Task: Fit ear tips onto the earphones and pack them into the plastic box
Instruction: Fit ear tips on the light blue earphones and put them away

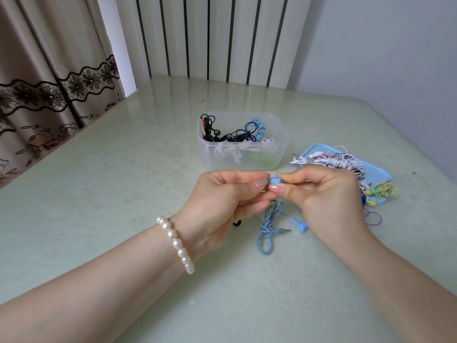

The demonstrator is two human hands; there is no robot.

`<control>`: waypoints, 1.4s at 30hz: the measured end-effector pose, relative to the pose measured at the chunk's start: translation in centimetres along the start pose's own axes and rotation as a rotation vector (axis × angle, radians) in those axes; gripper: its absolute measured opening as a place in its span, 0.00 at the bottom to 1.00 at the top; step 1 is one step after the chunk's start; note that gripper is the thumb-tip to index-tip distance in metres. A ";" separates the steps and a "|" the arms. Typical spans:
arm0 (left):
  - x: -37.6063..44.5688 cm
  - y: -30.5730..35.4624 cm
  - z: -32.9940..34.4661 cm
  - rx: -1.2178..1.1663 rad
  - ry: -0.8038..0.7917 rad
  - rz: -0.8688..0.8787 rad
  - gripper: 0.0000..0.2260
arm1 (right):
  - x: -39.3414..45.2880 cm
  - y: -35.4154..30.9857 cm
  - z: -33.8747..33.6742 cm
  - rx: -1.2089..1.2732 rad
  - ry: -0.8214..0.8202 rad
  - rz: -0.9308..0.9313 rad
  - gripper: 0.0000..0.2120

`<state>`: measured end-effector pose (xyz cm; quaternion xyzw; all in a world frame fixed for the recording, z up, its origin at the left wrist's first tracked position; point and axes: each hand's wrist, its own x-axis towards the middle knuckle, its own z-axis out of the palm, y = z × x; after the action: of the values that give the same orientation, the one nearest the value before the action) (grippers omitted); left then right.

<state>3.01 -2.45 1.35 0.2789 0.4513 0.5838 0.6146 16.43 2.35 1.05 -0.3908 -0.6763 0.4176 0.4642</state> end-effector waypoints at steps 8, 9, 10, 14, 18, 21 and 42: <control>0.4 0.1 -0.4 -0.059 -0.003 0.004 0.14 | 0.8 0.2 -1.1 0.313 -0.177 0.156 0.07; 0.5 0.1 -0.5 -0.049 -0.014 0.002 0.14 | 0.9 0.3 -1.2 0.324 -0.203 0.172 0.07; 0.5 0.1 -0.5 -0.036 -0.031 0.003 0.13 | 0.9 0.4 -1.2 0.334 -0.224 0.188 0.07; 0.5 -0.1 -0.4 0.058 -0.071 0.089 0.09 | 1.1 0.7 -1.5 0.373 -0.296 0.203 0.17; 0.4 -0.2 -0.3 0.087 -0.042 0.160 0.06 | 1.2 0.9 -1.6 0.381 -0.297 0.199 0.26; 0.5 -0.4 -0.4 0.079 -0.003 0.171 0.08 | 1.1 0.7 -1.6 0.319 -0.252 0.176 0.20; 0.4 -0.4 -0.1 -0.134 -0.061 -0.029 0.09 | 0.7 -0.1 -1.3 0.159 -0.088 -0.118 0.09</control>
<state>3.09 -2.16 0.88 0.2482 0.3962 0.5948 0.6539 17.45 3.22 1.62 -0.2934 -0.6828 0.4585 0.4872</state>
